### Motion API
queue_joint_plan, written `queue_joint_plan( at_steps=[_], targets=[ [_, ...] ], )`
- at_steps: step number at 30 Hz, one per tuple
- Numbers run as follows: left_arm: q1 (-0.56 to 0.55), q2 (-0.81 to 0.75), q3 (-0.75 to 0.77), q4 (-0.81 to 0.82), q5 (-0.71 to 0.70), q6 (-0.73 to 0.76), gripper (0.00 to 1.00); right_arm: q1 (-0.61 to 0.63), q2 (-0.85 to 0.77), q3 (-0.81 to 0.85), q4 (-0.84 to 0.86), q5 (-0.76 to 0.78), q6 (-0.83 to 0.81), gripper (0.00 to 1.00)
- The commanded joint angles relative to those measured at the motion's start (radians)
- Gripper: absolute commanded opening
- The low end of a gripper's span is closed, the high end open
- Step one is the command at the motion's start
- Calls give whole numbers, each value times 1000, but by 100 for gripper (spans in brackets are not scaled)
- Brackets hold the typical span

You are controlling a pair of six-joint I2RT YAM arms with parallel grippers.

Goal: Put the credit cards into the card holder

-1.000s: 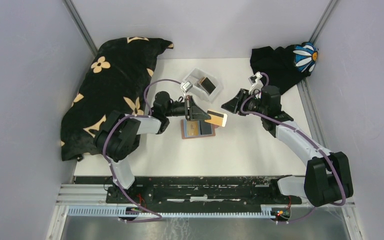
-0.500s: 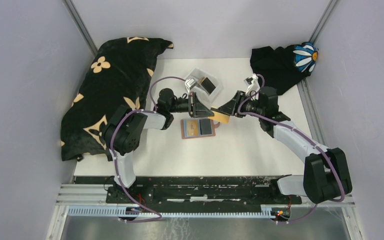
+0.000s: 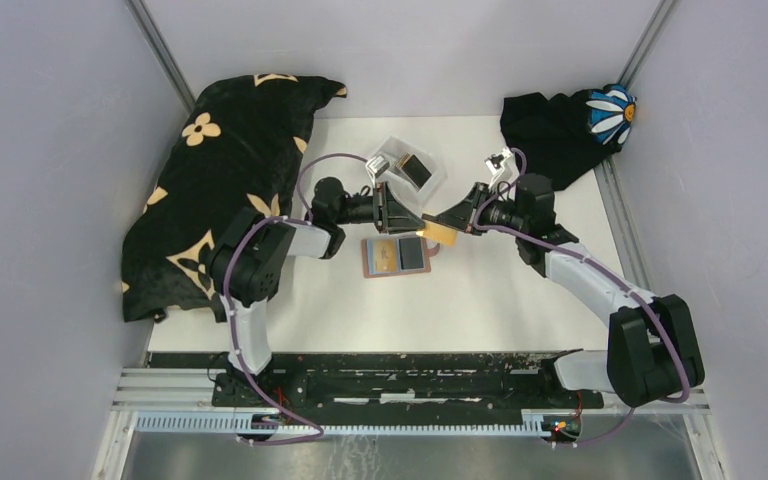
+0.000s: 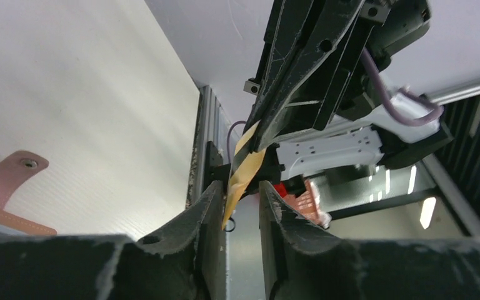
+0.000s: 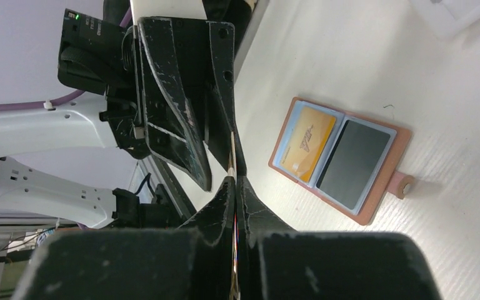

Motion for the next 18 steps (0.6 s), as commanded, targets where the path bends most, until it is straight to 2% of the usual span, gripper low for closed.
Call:
queue_joint_plan(
  at_steps=[1,4,6,12,18],
  targets=[
    [55,4,-68,274,-105,-188,41,-1,-13,-33,95,42,30,1],
    [61,44,-123,511,-202,-345,48,6,-22,-67,170,94,67,1],
    [54,63,-165,591,-263,-388,50,18,-27,-82,212,129,86,1],
    [13,40,-265,590,-378,-302,54,96,-39,-112,319,307,133,1],
    [-8,19,-322,564,-482,-237,61,202,17,-125,453,529,199,1]
  ],
)
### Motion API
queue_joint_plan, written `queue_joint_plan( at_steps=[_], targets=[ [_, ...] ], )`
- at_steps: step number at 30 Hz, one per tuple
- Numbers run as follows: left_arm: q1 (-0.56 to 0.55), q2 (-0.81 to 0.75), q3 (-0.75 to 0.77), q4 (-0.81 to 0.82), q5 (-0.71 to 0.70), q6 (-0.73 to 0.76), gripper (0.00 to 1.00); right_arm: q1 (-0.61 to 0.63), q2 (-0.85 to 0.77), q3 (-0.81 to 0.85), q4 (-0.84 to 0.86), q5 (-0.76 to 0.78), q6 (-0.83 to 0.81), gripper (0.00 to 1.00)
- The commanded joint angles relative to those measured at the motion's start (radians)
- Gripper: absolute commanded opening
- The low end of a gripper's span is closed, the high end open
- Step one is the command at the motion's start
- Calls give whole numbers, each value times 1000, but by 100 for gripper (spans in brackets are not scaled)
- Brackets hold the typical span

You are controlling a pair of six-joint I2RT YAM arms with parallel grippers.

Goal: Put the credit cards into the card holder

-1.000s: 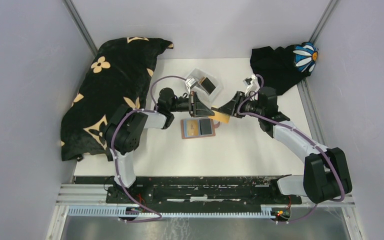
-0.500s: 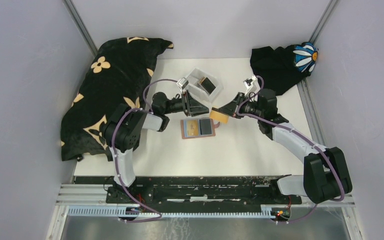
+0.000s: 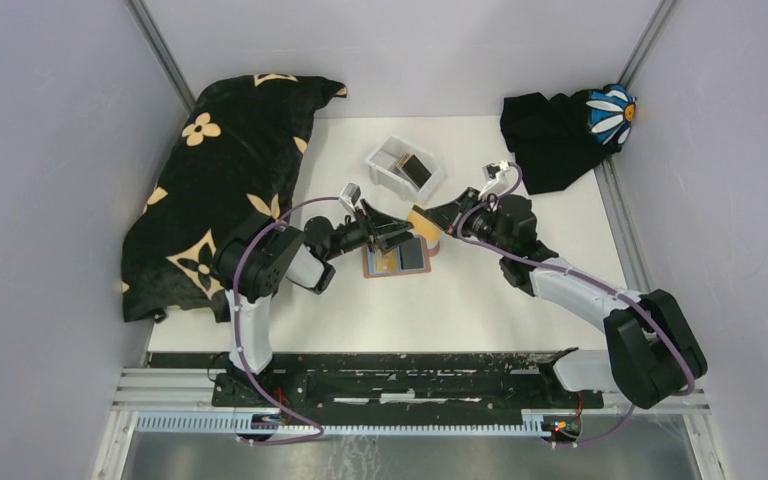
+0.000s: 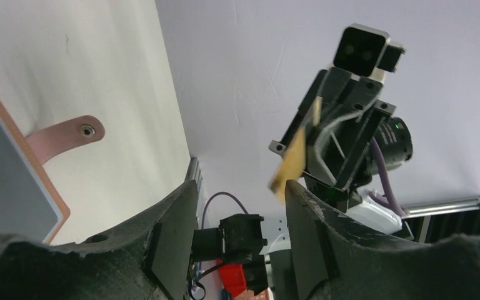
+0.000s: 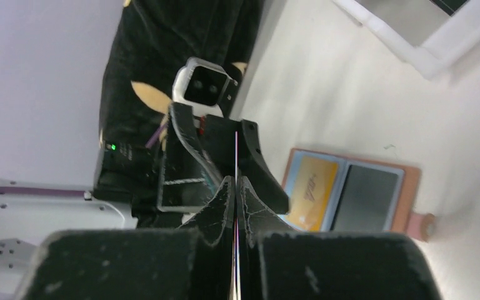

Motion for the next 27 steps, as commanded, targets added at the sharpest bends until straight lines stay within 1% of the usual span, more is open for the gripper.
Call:
queue_joint_plan(
  at_steps=[1,2,6,8,10,12,15,18,22,26,27],
  targets=[
    [-15,-34,-21,175,-116,47,63,64,33,11,171,188,63,1],
    [-18,-36,-22,174,-132,51,65,77,46,16,175,204,68,1],
    [-19,-41,-12,170,-182,65,67,115,94,33,218,222,84,1],
    [-22,-41,4,166,-183,66,67,128,106,38,222,232,78,1],
    [-22,-32,30,163,-171,58,64,130,108,42,219,240,74,1],
    [-22,-26,47,165,-161,51,58,130,115,53,214,236,70,1],
    [-22,-13,68,167,-146,41,46,131,126,62,215,232,70,1],
    [-22,-3,76,182,-143,33,28,130,147,71,220,229,73,1],
    [-21,7,85,209,-133,16,10,130,177,72,258,230,87,1],
    [-12,3,75,209,-129,25,3,130,173,73,242,248,71,1],
    [-6,2,73,209,-126,25,3,131,169,75,234,250,63,1]
  ],
)
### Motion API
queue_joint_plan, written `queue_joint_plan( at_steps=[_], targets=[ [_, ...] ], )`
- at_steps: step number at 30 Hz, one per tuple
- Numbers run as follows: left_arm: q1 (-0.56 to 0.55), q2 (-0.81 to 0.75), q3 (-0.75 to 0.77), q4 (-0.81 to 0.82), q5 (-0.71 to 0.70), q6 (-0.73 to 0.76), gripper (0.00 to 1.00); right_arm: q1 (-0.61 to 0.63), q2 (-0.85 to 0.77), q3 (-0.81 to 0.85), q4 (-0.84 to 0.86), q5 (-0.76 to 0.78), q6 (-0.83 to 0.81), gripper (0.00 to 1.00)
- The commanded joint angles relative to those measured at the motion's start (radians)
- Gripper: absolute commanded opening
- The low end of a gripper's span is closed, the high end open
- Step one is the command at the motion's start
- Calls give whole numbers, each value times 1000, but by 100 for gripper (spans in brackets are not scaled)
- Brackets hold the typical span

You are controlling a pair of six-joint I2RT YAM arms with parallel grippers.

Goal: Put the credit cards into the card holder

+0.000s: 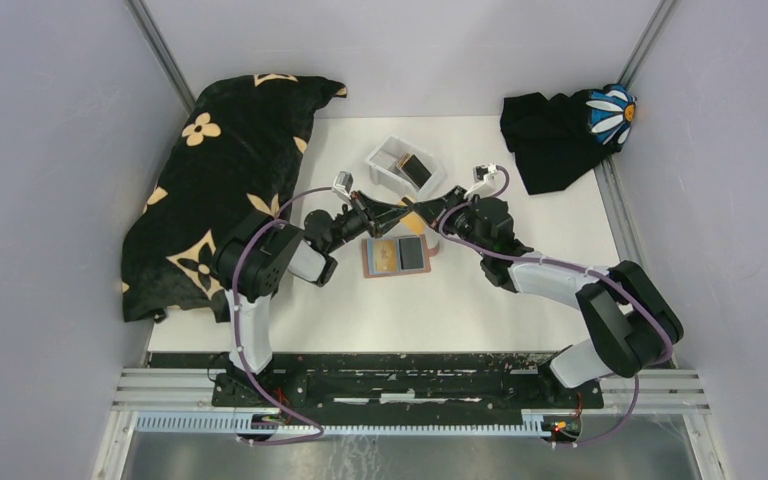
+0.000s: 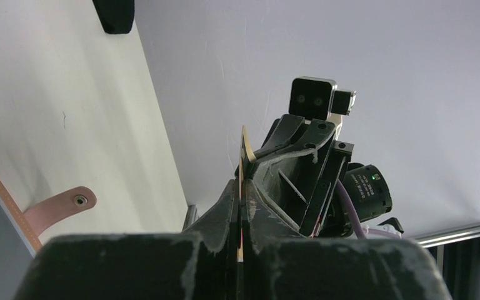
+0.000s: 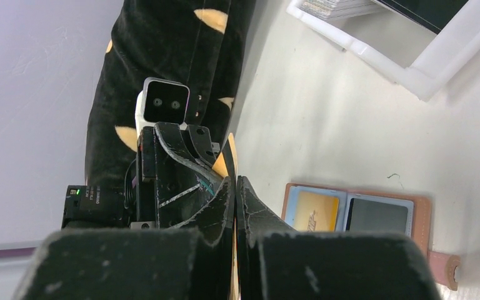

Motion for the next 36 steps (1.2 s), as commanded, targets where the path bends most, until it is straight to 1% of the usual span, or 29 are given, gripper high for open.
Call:
queue_joint_plan(
  at_steps=[1,2,3,7,9,10,11,12,13,14,15,16,17,19,21,23,26,30,36],
  targets=[
    [6,-3,17,201,28,14,3,12,-4,46,42,1,-26,1],
    [19,-7,12,200,33,14,3,12,-10,49,22,0,-41,3],
    [33,-13,5,200,38,15,3,12,-20,54,-6,0,-63,8],
    [127,-62,-53,187,66,34,3,12,-70,88,-165,22,-180,34],
    [174,-106,-77,92,95,78,3,11,-78,121,-255,34,-227,42],
    [189,-139,-89,16,103,123,3,11,-75,140,-297,40,-243,43],
    [197,-184,-95,-106,104,192,3,12,-68,157,-329,47,-260,44],
    [199,-234,-91,-249,97,286,3,12,-58,174,-365,56,-271,44],
    [198,-294,-78,-440,72,393,3,12,-46,194,-399,66,-282,44],
    [192,-351,-60,-627,35,504,3,13,-30,213,-430,68,-294,44],
    [187,-398,-42,-775,-8,589,3,13,-16,229,-456,71,-305,43],
    [183,-436,-28,-905,-47,662,3,16,0,240,-472,74,-314,42],
    [183,-463,-16,-1018,-69,704,3,18,15,248,-482,82,-323,41],
    [182,-492,11,-1149,-93,765,3,29,42,266,-514,104,-345,36],
    [175,-491,27,-1227,-100,794,3,35,79,290,-543,109,-364,28],
    [165,-470,42,-1288,-105,812,3,46,109,312,-571,117,-375,22],
    [147,-442,56,-1359,-124,849,3,59,142,324,-592,132,-380,18],
    [141,-430,62,-1408,-133,873,3,67,170,329,-611,131,-380,15],
    [131,-434,83,-1481,-149,899,3,71,194,328,-628,138,-383,14]
  ],
)
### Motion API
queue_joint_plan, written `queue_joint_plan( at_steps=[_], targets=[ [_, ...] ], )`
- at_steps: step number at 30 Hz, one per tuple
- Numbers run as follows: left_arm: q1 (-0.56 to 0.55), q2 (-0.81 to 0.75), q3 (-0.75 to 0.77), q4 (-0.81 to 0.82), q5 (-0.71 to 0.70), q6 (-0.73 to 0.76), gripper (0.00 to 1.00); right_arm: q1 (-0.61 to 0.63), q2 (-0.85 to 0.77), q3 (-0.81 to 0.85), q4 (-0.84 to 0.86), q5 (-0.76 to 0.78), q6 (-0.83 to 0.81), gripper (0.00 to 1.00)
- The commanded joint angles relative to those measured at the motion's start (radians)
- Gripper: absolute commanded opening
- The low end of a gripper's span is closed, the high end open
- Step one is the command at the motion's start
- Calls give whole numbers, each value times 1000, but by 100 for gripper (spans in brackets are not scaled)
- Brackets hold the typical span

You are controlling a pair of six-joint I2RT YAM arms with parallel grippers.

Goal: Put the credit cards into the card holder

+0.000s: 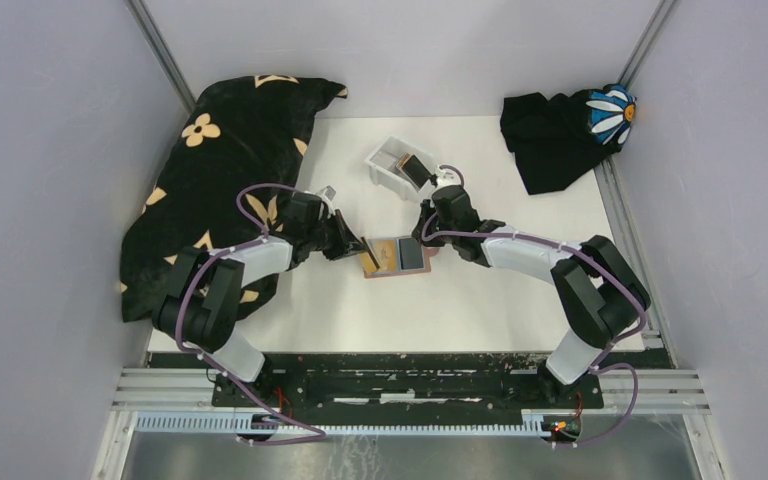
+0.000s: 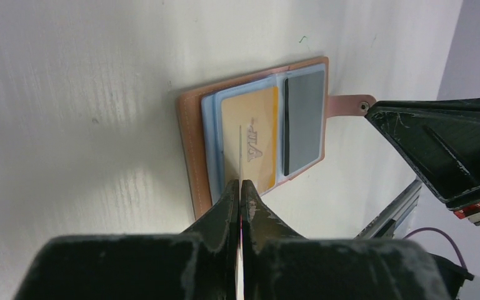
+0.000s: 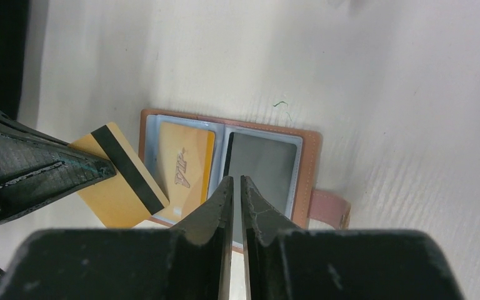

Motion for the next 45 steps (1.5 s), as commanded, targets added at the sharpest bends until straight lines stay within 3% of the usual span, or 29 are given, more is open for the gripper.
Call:
queue_joint_plan(
  at_steps=[1,15,45],
  targets=[
    [-8,-15,56,-76,-36,82,3,5,14,42,2,27,-18,13],
    [-10,-89,86,-162,-79,111,3,6,63,48,3,13,-17,13],
    [-15,-46,94,-186,-73,126,3,7,98,71,-27,17,-32,13]
  ],
)
